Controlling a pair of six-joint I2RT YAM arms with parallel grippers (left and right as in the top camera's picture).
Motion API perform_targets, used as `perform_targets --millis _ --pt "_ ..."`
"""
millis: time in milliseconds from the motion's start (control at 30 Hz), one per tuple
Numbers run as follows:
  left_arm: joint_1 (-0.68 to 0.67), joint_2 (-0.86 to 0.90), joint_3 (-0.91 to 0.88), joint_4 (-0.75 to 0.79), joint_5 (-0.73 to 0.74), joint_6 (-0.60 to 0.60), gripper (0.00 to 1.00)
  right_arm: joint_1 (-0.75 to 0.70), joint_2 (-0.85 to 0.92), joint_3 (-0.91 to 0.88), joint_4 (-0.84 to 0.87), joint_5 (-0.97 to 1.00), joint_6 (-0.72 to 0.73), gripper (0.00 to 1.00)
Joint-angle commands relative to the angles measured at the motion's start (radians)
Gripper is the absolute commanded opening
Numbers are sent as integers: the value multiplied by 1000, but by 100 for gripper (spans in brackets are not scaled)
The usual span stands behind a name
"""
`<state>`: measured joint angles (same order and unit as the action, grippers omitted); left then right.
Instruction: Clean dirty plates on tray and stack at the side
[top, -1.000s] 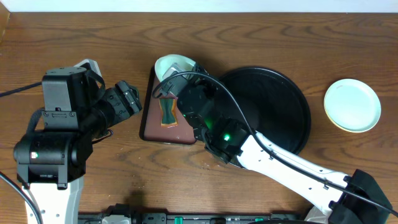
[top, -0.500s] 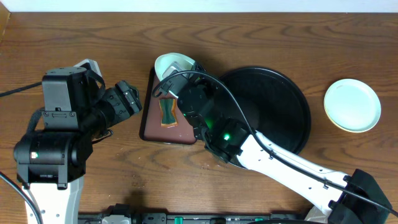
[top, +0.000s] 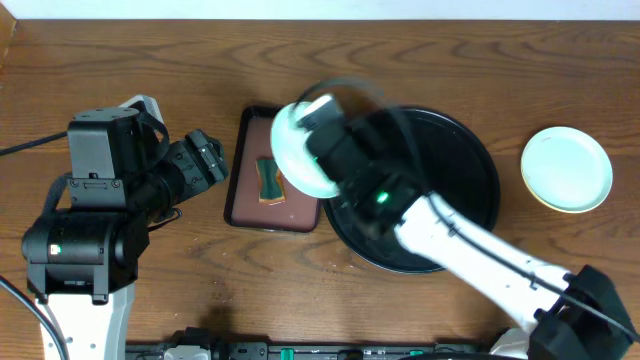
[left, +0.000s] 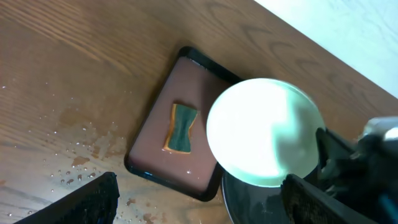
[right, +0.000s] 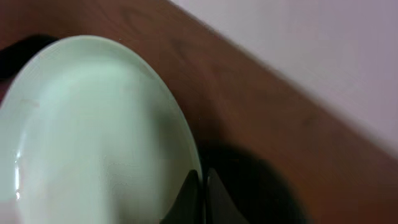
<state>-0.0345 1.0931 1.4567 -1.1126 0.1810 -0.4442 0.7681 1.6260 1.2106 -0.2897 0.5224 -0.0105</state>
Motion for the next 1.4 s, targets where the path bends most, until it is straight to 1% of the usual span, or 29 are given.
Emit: perform_targets --millis 0,33,67,167,300,400,533,667,733,867,967,1000,1067,1100,1133,1200,1267,1300,1333,1367 --pt "5 4 14 -2 -6 6 84 -179 -43 13 -36 -332 341 1" --pt "5 4 14 -2 -6 6 84 -230 -53 13 -43 -398 371 1" --pt "5 4 14 -2 -6 6 84 -356 -74 13 -55 -533 423 1" --pt "5 4 14 -2 -6 6 84 -551 -102 13 -84 -658 484 1" --pt "5 4 14 -2 -6 6 85 -822 -113 13 -172 -689 560 1" --pt "5 4 14 -2 -6 6 84 -1023 -100 11 -237 -688 563 1" --pt "5 4 14 -2 -6 6 84 -1231 -66 6 -264 -686 552 1" --pt "5 4 14 -2 -6 6 84 -1369 -8 3 -296 -684 529 1" --pt "5 4 14 -2 -6 6 84 -1411 23 2 -332 -683 500 1" --pt "5 4 14 -2 -6 6 85 -1461 87 2 -380 -618 475 1" --pt "5 4 14 -2 -6 6 84 -1475 119 2 -383 -626 441 1" --pt "5 4 14 -2 -6 6 84 -1475 120 2 -380 -636 420 5" --pt "5 4 14 -2 -6 6 84 -1472 115 4 -356 -640 396 40" --pt "5 4 14 -2 -6 6 85 -1470 108 6 -349 -655 390 52" --pt "5 4 14 -2 -6 6 84 -1467 96 9 -343 -690 382 57" --pt "5 4 14 -2 -6 6 84 -1455 63 10 -318 -805 355 64" --pt "5 4 14 -2 -6 6 84 -1429 15 10 -272 -995 309 72" --pt "5 4 14 -2 -6 6 84 -1419 0 10 -261 -1043 307 73" --pt "5 4 14 -2 -6 6 84 -1385 -39 10 -245 -1138 308 73" --pt "5 4 14 -2 -6 6 85 -1356 -64 10 -243 -1169 308 73"
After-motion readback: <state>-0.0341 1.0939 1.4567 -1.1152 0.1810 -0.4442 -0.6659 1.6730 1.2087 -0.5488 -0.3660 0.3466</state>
